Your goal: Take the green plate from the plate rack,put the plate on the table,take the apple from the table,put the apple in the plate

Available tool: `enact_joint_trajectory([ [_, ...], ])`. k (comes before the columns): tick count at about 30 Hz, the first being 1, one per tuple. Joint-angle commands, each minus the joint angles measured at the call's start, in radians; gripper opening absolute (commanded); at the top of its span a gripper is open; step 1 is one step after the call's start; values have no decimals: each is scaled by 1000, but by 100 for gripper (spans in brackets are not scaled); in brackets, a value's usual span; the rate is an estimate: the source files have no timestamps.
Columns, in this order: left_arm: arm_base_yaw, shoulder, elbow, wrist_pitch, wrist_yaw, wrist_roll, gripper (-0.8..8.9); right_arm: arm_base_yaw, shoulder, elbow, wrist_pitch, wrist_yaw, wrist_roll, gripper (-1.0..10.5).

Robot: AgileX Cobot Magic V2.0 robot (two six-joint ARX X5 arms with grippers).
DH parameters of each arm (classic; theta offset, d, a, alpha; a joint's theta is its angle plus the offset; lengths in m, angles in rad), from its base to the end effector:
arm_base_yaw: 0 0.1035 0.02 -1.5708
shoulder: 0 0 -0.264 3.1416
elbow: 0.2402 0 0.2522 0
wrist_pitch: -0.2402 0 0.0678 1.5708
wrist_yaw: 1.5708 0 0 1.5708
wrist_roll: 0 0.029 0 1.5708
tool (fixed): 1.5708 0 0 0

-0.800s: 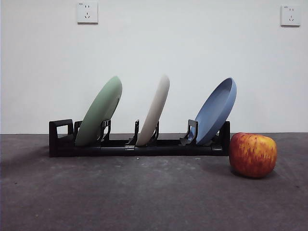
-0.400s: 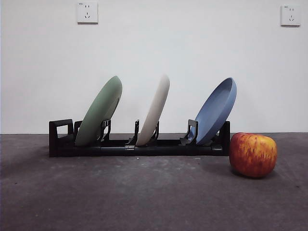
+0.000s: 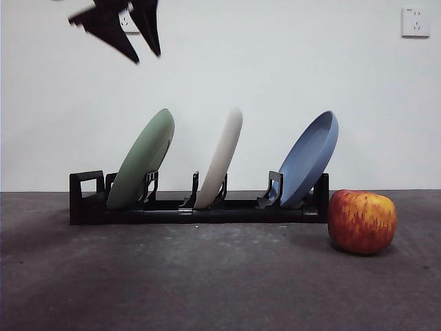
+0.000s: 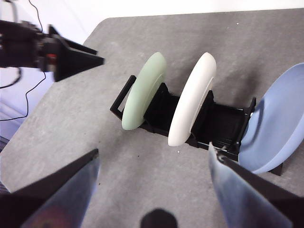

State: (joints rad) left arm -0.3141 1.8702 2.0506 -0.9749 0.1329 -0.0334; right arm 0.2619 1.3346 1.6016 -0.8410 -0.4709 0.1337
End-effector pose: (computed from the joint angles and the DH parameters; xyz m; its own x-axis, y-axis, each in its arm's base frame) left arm 0.3752 -0.1259 0.3898 0.6195 -0.3406 -0.7072 0.3717 0.9209 -0.1179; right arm 0.2451 0.0793 0.4318 0.6054 0.6320 -0.4839 -0.5235 0.7741 0.3561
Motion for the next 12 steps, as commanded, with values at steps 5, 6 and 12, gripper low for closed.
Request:
enact_joint_trajectory([
  [5, -2, 136, 8, 16, -3, 8, 227, 1, 5, 6, 3, 23, -8, 382],
  [6, -7, 150, 8, 20, -3, 8, 227, 1, 5, 6, 3, 24, -8, 382],
  [12, -13, 180, 8, 51, -3, 0, 225, 1, 5, 6, 3, 34, -8, 382],
])
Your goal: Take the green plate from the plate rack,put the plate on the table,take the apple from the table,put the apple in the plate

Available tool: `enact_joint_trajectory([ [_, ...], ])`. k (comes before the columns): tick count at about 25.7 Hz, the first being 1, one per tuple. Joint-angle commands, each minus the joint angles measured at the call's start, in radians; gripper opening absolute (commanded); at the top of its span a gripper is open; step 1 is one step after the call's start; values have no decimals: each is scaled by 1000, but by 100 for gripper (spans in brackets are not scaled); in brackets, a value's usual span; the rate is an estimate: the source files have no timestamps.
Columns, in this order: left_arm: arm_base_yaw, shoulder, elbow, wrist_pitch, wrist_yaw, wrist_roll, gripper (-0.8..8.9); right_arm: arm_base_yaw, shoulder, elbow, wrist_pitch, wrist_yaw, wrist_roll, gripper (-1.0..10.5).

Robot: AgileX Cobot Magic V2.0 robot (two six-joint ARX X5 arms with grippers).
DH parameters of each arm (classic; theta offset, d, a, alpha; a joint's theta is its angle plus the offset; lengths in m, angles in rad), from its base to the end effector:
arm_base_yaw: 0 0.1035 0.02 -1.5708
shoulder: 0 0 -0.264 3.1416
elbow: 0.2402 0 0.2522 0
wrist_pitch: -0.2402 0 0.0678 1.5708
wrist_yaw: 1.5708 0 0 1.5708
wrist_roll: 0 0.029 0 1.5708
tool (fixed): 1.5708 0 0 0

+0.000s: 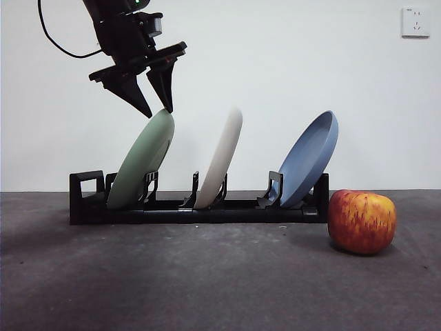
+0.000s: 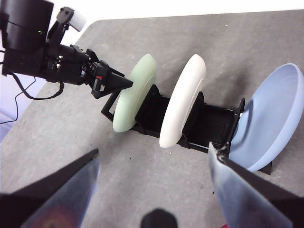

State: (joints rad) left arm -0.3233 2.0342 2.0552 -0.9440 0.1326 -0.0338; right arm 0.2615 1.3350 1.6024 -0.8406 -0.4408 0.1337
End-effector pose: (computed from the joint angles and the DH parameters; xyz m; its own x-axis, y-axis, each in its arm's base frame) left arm 0.4159 -0.1434 0.3278 0.5251 -0.3154 -0.7904 0.3648 0.9226 -0.1258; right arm 0.2458 0.0786 0.4318 0.6237 0.6086 -0.4905 -0.5051 0.7927 0.3413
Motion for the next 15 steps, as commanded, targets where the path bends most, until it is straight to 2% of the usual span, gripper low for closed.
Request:
enact_joint_trajectory([
  [1, -6, 16, 3, 27, -2, 1, 223, 1, 5, 5, 3, 4, -8, 382],
  [3, -6, 16, 3, 19, -2, 0, 214, 1, 5, 5, 3, 4, -8, 381],
  [6, -11, 17, 3, 10, -1, 1, 117, 1, 5, 5, 3, 4, -7, 379],
  [10, -17, 18, 3, 10, 5, 1, 100, 1, 5, 5, 2, 4, -7, 379],
  [12, -19, 18, 3, 9, 5, 1, -15, 1, 5, 5, 2, 4, -7, 379],
  [15, -23, 18, 3, 2, 5, 1, -9, 1, 5, 5, 2, 4, -7, 379],
])
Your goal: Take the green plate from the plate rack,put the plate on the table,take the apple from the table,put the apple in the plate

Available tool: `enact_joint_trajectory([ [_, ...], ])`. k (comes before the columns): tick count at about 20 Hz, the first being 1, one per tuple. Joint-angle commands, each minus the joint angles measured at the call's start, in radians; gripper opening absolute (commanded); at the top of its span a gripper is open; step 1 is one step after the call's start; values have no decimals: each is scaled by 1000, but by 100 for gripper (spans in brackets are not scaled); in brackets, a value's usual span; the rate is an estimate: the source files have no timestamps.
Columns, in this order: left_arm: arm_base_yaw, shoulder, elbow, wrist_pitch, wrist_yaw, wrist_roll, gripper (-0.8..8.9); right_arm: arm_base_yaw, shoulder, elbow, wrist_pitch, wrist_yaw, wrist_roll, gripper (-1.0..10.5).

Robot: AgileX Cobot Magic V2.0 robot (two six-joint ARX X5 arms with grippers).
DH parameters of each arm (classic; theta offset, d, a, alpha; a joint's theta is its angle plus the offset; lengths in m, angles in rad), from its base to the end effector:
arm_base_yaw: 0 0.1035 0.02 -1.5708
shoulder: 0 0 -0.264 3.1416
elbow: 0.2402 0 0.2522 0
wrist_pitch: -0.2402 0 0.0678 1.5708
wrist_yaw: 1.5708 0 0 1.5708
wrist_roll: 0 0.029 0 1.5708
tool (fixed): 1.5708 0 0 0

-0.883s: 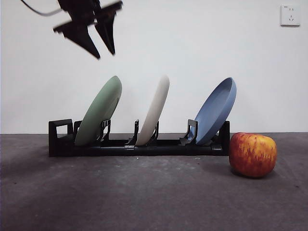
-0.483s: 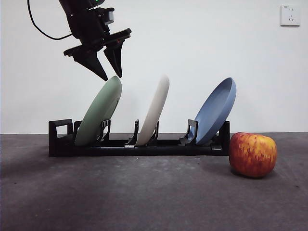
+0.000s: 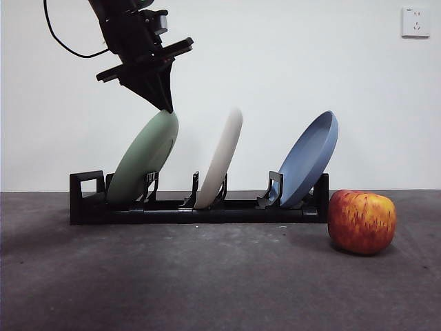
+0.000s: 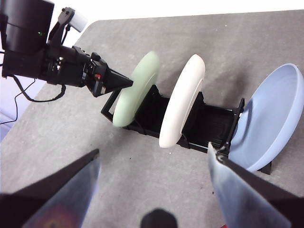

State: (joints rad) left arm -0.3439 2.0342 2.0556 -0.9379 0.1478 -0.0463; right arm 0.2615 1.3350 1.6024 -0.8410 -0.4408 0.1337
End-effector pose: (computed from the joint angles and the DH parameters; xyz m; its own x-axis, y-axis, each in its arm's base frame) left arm 0.4131 -0.1525 0.3283 0.5171 -0.3416 -0.7848 0.3828 0.9124 -0.1449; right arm 0.2457 0.0786 0.4318 0.6235 0.6085 -0.4908 -0.5049 0.7927 0.3414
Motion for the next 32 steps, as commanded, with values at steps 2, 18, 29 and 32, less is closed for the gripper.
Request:
enact_joint_trajectory([
  [2, -2, 18, 3, -13, -10, 13, -9, 1, 5, 5, 2, 4, -7, 379],
  [18, -109, 17, 647, -316, 35, 27, -9, 1, 5, 5, 2, 4, -7, 378],
  [29, -431, -327, 550, -399, -261, 137, -9, -1, 5, 5, 3, 109, -9, 378],
  [32, -575, -532, 251, -399, -432, 124, -8, -1, 4, 5, 3, 169, -24, 378],
])
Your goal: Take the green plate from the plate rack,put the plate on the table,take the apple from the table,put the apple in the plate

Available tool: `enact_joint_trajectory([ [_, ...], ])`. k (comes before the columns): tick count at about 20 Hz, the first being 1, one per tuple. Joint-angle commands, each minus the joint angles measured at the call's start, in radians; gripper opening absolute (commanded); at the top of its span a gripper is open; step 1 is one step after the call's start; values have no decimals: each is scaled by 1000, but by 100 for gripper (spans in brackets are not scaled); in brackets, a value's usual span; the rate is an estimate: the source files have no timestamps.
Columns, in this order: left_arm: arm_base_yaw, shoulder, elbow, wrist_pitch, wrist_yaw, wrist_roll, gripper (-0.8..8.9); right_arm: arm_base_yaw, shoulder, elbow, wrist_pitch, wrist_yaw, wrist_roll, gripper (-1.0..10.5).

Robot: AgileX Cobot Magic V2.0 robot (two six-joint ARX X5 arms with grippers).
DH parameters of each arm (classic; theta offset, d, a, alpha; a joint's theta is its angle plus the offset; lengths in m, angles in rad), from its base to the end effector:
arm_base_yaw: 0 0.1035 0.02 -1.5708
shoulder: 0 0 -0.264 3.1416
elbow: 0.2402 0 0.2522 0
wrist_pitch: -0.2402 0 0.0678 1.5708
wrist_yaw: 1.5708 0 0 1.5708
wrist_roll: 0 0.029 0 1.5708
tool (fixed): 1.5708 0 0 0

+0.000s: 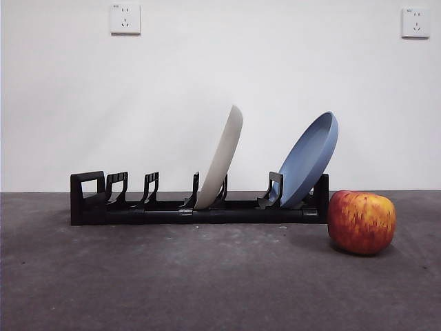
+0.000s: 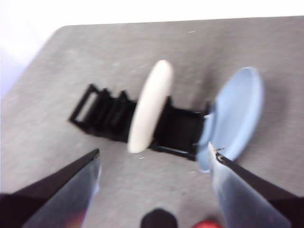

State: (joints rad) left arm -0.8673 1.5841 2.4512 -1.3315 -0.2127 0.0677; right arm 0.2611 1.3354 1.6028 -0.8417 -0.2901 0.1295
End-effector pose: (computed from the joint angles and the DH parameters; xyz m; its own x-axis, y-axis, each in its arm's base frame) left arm 0.1484 -0.1655 0.5500 0.7263 -0.5299 -0.4378 0.6415 0.7514 0.1548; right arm 0.2482 0.0749 0.4309 0.7034 0.4840 -0.5205 -0.4076 0.8746 0.2625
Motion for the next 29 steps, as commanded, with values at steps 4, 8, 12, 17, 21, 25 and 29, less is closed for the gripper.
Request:
enact_joint_trajectory([
  [4, -220, -349, -591, -6, -155, -154, -9, 0, 4, 5, 4, 38, -29, 378],
  [8, -327, -498, -971, -5, -180, -393, -9, 0, 4, 5, 3, 38, -29, 378],
  [12, -402, -457, -1242, 63, -343, -551, -9, 0, 4, 5, 3, 38, -29, 378],
  [17, -398, -229, -1326, 424, -365, -395, -9, 0, 4, 5, 2, 38, -28, 378],
  [21, -352, -28, -1326, 681, -358, -207, -9, 0, 4, 5, 0, 37, -28, 378],
  [25, -303, 122, -1326, 746, -352, -193, -9, 0, 4, 5, -25, 39, -29, 378],
  [29, -274, 226, -1326, 779, -241, -193, -9, 0, 4, 5, -27, 40, -29, 378],
])
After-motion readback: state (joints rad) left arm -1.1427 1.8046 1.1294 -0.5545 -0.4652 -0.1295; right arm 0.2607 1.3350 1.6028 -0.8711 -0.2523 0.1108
